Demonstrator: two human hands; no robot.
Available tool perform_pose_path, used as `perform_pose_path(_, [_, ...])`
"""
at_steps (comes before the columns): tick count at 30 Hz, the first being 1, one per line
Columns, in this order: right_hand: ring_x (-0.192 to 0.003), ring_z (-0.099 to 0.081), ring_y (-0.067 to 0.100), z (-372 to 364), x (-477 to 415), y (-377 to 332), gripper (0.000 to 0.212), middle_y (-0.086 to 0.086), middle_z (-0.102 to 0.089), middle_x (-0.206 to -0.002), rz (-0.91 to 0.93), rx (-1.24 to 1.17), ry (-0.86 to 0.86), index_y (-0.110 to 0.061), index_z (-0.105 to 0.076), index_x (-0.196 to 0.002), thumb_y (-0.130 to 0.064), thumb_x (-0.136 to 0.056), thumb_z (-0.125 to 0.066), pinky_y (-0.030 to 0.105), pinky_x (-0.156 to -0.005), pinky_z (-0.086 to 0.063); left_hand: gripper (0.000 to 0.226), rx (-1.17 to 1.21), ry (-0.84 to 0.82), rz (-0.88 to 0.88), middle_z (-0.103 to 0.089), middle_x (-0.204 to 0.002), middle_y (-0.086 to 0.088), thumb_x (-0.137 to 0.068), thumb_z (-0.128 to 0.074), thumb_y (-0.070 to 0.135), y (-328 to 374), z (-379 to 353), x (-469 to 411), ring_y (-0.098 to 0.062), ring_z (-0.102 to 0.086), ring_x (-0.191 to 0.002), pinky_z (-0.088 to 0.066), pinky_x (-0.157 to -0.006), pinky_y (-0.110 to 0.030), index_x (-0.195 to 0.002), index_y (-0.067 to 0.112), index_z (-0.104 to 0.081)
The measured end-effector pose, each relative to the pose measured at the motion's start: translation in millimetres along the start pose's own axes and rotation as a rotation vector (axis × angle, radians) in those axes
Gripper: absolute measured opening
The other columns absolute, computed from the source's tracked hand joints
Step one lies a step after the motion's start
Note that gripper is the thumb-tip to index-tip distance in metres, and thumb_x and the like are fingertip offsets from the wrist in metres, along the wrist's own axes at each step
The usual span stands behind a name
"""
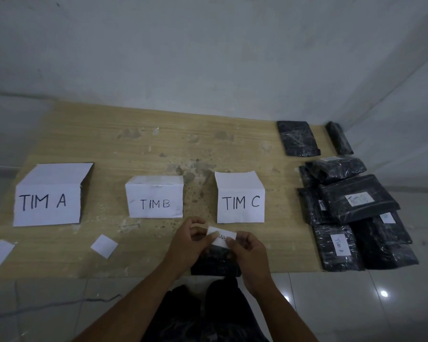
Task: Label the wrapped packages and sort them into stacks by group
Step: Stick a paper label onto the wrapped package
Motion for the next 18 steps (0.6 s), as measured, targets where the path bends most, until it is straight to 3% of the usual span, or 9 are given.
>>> perform_pose_path(4, [-0.087, -0.07, 0.034, -2, -2, -1, 0.008, 0.01, -0.072, -0.085, 0.04, 0.054, 0.017, -0.009, -0.067, -0.086, -0.008, -0.082, -0.073, 0.053, -0.078, -0.058, 0.033, -0.092, 0.109, -0.047, -0.071, -0.093, -0.002, -0.078, -0.078, 0.025, 0, 2, -2, -0.016, -0.07, -0.085, -0.059, -0.076, -0.03, -0.1, 0.017, -0.056])
perform_pose_path(7, [-0.085, -0.07, 0.032, -6, 1, -5, 0.008, 0.011, -0.072, -0.086, 0.104, 0.095, 0.019, -0.007, -0.064, -0.088, -0.006, -0.083, -0.071, 0.047, -0.074, -0.059, 0.023, -0.18, 0.19, -0.101, -0.069, -0.089, 0.002, -0.08, -0.075, 0.028, 2, 2, -1, -0.011, -0.068, -0.083, -0.058, -0.073, -0.026, -0.092, 0.018, -0.059])
perform_pose_path(12, [-0.084, -0.071, 0.029, -10, 5, -8, 0.009, 0.012, -0.072, -0.087, 0.138, 0.106, 0.0, -0.006, -0.062, -0.089, -0.006, -0.085, -0.07, 0.038, -0.069, -0.058, 0.01, -0.286, 0.272, -0.236, -0.069, -0.082, 0.008, -0.086, -0.068, 0.031, 17, -3, 9, 0.004, -0.064, -0.077, -0.049, -0.063, -0.008, -0.088, 0.023, -0.064])
perform_pose_path(18, [-0.084, -0.071, 0.025, -13, 9, -11, 0.009, 0.011, -0.071, -0.088, 0.185, 0.168, -0.032, -0.006, -0.06, -0.089, -0.007, -0.086, -0.068, 0.034, -0.068, -0.059, 0.007, -0.335, 0.337, -0.276, -0.067, -0.081, 0.008, -0.087, -0.068, 0.023, 19, -4, 10, -0.004, -0.064, -0.074, -0.046, -0.06, -0.004, -0.085, 0.016, -0.066])
Point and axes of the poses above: each hand's wrist, its own x-axis away from the middle knuckle, its own z-axis out of the back of the hand, y = z × x, the point moved 5 cm from there along -x, towards the middle knuckle
